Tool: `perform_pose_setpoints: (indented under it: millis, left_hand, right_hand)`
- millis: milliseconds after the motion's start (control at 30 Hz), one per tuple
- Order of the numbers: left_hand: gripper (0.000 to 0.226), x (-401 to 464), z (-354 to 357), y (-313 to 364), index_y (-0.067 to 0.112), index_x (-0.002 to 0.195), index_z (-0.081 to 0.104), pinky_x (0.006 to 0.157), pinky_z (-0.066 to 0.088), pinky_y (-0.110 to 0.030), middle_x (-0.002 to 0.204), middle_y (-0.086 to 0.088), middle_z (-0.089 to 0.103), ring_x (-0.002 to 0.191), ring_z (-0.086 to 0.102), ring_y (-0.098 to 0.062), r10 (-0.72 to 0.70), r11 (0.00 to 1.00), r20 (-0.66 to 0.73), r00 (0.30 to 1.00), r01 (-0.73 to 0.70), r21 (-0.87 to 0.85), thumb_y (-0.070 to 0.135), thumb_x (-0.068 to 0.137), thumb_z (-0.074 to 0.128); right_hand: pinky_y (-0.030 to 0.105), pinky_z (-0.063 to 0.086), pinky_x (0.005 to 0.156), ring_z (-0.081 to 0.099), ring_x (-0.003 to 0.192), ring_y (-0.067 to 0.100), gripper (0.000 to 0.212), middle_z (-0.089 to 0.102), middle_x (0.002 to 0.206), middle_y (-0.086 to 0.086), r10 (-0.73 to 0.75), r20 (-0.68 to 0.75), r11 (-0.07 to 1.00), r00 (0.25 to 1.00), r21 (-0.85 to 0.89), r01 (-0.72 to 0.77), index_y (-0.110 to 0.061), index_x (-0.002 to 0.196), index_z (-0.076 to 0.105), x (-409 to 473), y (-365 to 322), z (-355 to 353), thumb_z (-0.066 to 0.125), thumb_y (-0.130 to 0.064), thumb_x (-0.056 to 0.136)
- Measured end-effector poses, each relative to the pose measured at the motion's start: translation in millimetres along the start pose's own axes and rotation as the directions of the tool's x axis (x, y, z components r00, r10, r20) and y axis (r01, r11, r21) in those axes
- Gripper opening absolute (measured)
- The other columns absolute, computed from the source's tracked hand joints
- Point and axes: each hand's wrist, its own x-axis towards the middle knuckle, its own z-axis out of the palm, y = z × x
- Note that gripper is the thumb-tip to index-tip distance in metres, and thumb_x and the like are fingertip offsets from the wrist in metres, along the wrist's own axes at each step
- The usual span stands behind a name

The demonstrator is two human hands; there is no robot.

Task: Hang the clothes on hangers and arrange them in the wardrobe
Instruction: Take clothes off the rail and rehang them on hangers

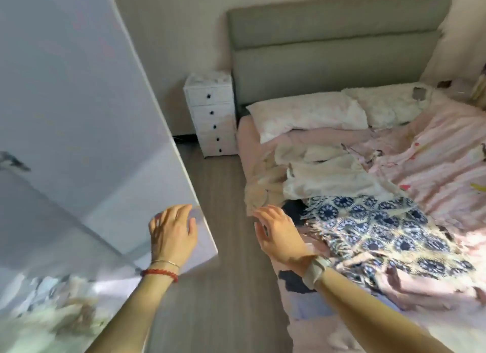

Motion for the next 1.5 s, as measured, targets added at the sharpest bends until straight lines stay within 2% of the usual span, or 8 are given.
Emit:
perform_pose_setpoints:
  millis: [300,600,833,900,967,1100,1367,1500]
  left_hand:
    - [0.027,-50.8,-134.7,-216.5,0.008,0.106,0.066,0.095,0.036,-0.046,0.111,-0.009,0.065,0.108,0.058,-0.029,-0.408,0.868,-0.309,0.859,0.47,0.162,0.007,0.081,0.058]
    - [0.026,-98.4,-255.9,-324.2,0.008,0.096,0.068,0.082,0.04,-0.04,0.103,-0.01,0.066,0.095,0.062,-0.029,-0.367,0.584,-0.649,0.666,0.708,0.397,0.016,0.077,0.052]
    - [0.041,-110.3,-295.5,-385.2,0.007,0.118,0.06,0.098,0.031,-0.053,0.13,-0.018,0.052,0.124,0.045,-0.036,-0.553,0.303,-0.682,0.479,0.878,0.371,0.018,0.079,0.062]
    - [0.053,-117.7,-292.9,-396.1,0.003,0.122,0.056,0.101,0.031,-0.057,0.134,-0.02,0.048,0.127,0.042,-0.037,-0.636,0.242,-0.641,0.431,0.899,0.364,0.016,0.072,0.072]
    - [0.058,-123.0,-289.1,-402.7,0.002,0.122,0.056,0.101,0.031,-0.056,0.136,-0.02,0.047,0.126,0.043,-0.037,-0.663,0.203,-0.62,0.419,0.898,0.39,0.017,0.069,0.074]
    - [0.059,-125.8,-285.5,-410.6,0.004,0.123,0.055,0.101,0.031,-0.056,0.136,-0.019,0.046,0.126,0.044,-0.035,-0.64,0.195,-0.641,0.425,0.896,0.399,0.018,0.069,0.073]
    - [0.048,-112.4,-278.9,-399.3,0.005,0.127,0.053,0.109,0.013,-0.06,0.141,-0.022,0.04,0.135,0.028,-0.038,-0.638,0.247,-0.674,0.372,0.928,0.278,0.017,0.081,0.059]
    - [0.046,-91.1,-259.9,-375.3,0.002,0.12,0.056,0.106,0.012,-0.059,0.133,-0.022,0.049,0.132,0.034,-0.039,-0.556,0.41,-0.653,0.514,0.853,0.323,0.017,0.077,0.052]
  right_hand:
    - [0.03,0.028,0.107,0.036,0.13,0.018,0.037,0.048,0.136,0.002,-0.481,0.179,0.873,0.858,0.181,0.452,-0.016,0.13,0.049,118.4,-232.9,120.8,0.042,-0.019,0.094]
    - [0.019,0.033,0.097,0.053,0.115,0.024,0.03,0.06,0.122,0.008,-0.742,0.156,0.612,0.652,0.555,0.564,-0.009,0.12,0.058,162.5,-464.1,184.7,0.043,-0.012,0.094]
    - [0.028,0.042,0.094,0.054,0.097,0.023,0.042,0.054,0.108,0.009,-0.726,0.474,0.563,0.498,0.826,0.036,-0.004,0.135,0.035,191.8,-627.4,192.2,0.043,-0.016,0.096]
    - [0.028,0.052,0.064,0.05,0.066,0.021,0.031,0.05,0.085,0.006,-0.693,0.607,0.578,0.388,0.79,-0.204,-0.009,0.126,0.038,192.3,-650.7,199.1,0.043,-0.01,0.095]
    - [0.017,0.041,0.042,0.042,0.051,0.014,0.012,0.046,0.071,0.004,-0.656,0.597,0.608,0.462,0.78,-0.145,-0.011,0.105,0.048,194.7,-662.5,208.7,0.042,-0.01,0.095]
    - [0.02,0.036,0.052,0.04,0.054,0.005,0.028,0.055,0.081,0.003,-0.636,0.334,0.55,0.696,0.829,0.104,-0.004,0.1,0.064,207.9,-666.3,230.3,0.037,-0.004,0.092]
    - [0.01,0.036,0.049,0.041,0.051,0.005,0.021,0.049,0.06,-0.008,-0.59,0.151,0.462,0.793,0.869,0.179,-0.011,0.079,0.062,221.7,-587.6,222.5,0.045,-0.008,0.091]
    - [0.026,0.031,0.052,0.032,0.047,0.007,0.042,0.033,0.046,-0.01,-0.517,0.156,0.553,0.842,0.811,0.19,-0.024,0.05,0.038,221.6,-509.0,216.2,0.055,-0.023,0.089]
